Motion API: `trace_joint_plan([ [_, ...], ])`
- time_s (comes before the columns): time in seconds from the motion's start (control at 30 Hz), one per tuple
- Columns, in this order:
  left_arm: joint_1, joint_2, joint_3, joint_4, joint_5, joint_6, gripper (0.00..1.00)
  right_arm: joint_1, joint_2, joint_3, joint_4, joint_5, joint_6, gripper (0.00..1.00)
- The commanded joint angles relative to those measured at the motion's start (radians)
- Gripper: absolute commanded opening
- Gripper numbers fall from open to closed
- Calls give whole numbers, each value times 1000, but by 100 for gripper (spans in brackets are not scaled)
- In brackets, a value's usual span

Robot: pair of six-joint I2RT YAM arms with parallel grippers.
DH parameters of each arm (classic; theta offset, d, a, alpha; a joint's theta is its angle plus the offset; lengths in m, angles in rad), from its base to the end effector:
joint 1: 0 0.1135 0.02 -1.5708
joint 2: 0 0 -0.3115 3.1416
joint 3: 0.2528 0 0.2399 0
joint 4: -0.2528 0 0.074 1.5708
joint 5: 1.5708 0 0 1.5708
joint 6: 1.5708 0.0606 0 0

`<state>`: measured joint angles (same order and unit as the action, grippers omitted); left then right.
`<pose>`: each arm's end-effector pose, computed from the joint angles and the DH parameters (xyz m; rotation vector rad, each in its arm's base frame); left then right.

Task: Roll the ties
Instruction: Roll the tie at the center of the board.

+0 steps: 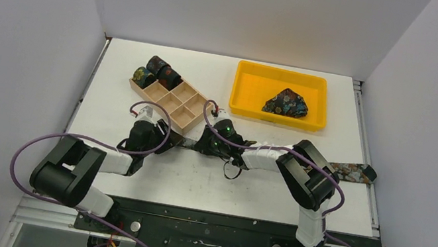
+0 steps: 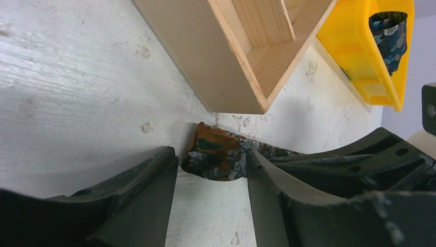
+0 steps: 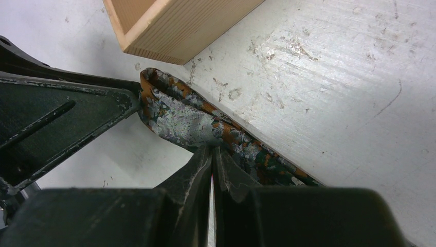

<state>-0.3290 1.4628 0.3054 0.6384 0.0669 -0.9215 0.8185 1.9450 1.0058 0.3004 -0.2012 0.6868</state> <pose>0.2366 -0.0851 0.1679 -0.6006 2.1138 -0.8060 0.2826 0.3197 0.1719 -0.2797 2.3883 1.0026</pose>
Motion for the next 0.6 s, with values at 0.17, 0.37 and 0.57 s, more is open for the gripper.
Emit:
trace_joint_plan([
  [0.17,16,-40,-10,-152,-59,24,50,25,-64,57,-40,5,-39,6],
  [0.37,16,-41,-16,-154,-59,23,49,62,-71,129,-70,-9,-53,6],
  [0.57,16,-55,-20,-155,-49,24,50,72,-16,205,-113,-23,-57,6],
])
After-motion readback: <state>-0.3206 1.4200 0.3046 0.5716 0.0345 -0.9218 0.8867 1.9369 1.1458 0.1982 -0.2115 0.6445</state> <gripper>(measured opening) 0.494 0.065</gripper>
